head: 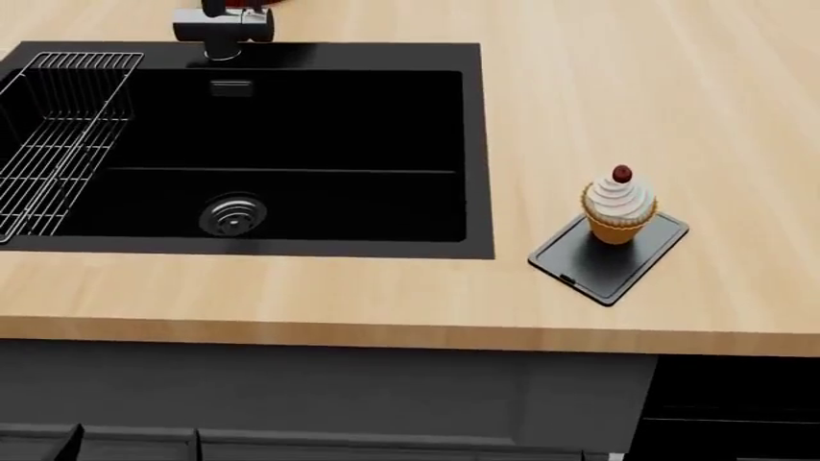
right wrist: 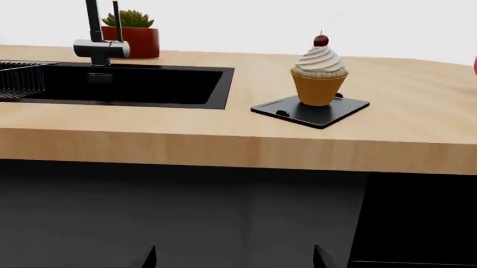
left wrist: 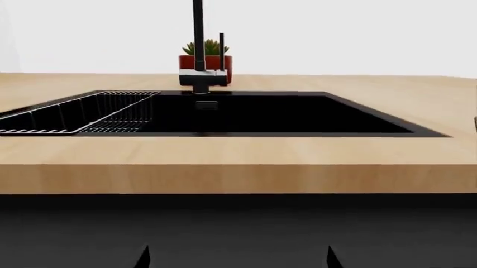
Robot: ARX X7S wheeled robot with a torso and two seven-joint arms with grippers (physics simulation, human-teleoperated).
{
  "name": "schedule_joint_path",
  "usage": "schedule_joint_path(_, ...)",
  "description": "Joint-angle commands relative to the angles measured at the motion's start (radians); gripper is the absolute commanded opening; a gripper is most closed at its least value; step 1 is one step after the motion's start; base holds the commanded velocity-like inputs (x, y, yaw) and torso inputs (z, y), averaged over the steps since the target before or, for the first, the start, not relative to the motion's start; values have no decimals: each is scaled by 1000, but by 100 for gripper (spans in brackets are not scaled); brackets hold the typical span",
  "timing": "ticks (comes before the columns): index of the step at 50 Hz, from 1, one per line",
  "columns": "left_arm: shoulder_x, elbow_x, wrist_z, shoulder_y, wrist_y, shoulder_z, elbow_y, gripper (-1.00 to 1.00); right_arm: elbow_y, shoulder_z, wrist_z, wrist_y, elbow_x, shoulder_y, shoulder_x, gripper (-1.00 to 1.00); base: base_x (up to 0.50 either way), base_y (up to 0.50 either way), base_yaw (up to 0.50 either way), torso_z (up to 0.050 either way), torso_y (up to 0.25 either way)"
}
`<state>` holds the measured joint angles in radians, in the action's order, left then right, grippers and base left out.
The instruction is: Move the fresh-baked cupcake off the tray onto the counter, and place the bowl used for mixing into the sink.
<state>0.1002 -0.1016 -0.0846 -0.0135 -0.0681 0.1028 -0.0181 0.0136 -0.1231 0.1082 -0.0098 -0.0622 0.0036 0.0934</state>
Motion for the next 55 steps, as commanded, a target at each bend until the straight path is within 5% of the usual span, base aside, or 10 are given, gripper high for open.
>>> schedule_joint_path(1, 13, -13, -11, 1, -3, 15, 0, 100, -1, -16, 16, 4, -9, 3, 13, 100, 0, 0, 0, 50, 0)
schedule_joint_path(22, 35, 11, -74, -34, -25, 21, -88, 100, -153, -18, 64, 86, -15, -14, 52, 100, 0, 0, 0, 17, 0)
schedule_joint_path(55, 105, -50, -147, 184, 481, 16, -583, 100, -583, 37, 99, 567, -57, 153, 160, 100, 0, 0, 0, 0, 0)
